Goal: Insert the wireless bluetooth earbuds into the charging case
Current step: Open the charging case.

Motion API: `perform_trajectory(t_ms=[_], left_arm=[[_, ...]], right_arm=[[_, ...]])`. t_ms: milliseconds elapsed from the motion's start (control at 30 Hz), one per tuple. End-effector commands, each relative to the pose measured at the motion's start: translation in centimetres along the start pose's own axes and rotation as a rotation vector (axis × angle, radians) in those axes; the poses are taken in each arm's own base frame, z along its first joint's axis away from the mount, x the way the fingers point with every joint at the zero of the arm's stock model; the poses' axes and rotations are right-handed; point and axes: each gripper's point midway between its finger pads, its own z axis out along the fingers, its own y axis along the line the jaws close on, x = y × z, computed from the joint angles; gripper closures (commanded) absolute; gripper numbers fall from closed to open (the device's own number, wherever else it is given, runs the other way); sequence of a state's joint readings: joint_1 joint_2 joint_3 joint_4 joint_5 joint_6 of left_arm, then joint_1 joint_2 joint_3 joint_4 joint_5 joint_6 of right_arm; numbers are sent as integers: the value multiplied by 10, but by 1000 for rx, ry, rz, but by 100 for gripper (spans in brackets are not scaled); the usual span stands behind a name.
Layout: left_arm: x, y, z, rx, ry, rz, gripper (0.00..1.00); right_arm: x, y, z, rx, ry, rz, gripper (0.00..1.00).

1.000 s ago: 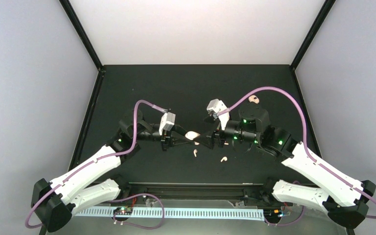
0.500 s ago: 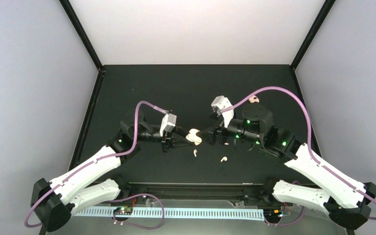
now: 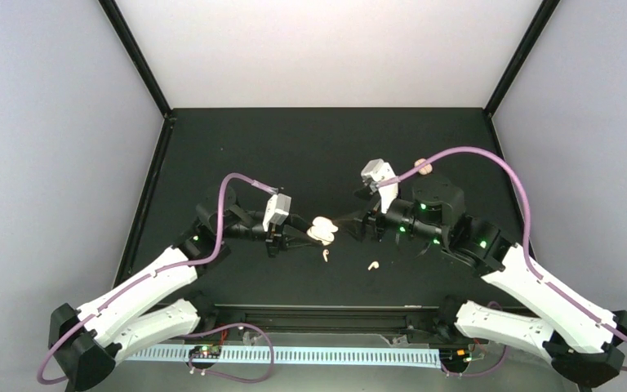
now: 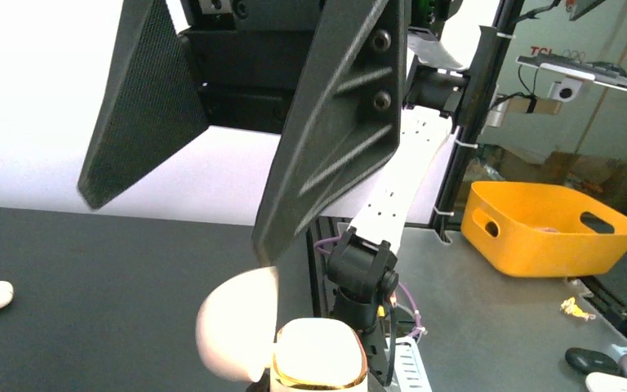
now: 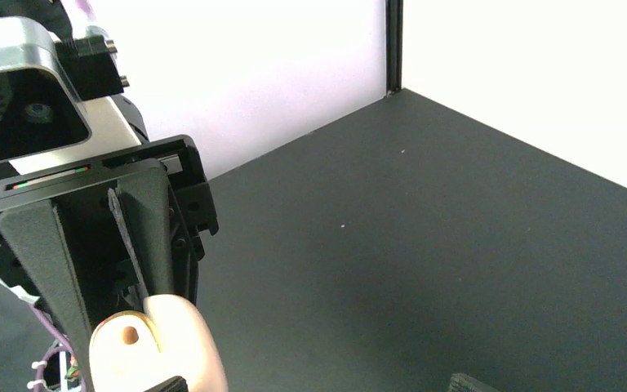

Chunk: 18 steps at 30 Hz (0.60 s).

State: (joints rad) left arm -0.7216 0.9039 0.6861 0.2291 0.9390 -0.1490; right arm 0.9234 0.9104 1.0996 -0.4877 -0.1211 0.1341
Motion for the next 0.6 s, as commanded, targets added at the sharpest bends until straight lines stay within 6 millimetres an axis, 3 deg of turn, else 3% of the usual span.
perform_trajectory(t_ms=[0, 100, 233, 267, 367, 433, 567], left_arm=[[-24, -10, -7, -22, -38, 94, 98], [-28, -9, -11, -66, -50, 117, 98], [-38, -10, -19, -110, -90, 151, 98], [-40, -11, -20, -111, -99, 155, 98], [-40, -12, -21, -113, -103, 150, 98], [-41, -10, -21, -125, -117, 137, 98], [-48, -8, -31, -182, -203, 137, 98]], right_arm=[[-20, -2, -25, 29, -83, 13, 17], [-18, -13, -36, 95, -105, 40, 17], [4, -38, -34, 227, -64, 116, 17], [7, -38, -34, 225, -58, 123, 17], [-1, -9, -37, 51, -117, 100, 18], [-3, -3, -39, 16, -129, 107, 18], [17, -35, -24, 194, -38, 168, 17]])
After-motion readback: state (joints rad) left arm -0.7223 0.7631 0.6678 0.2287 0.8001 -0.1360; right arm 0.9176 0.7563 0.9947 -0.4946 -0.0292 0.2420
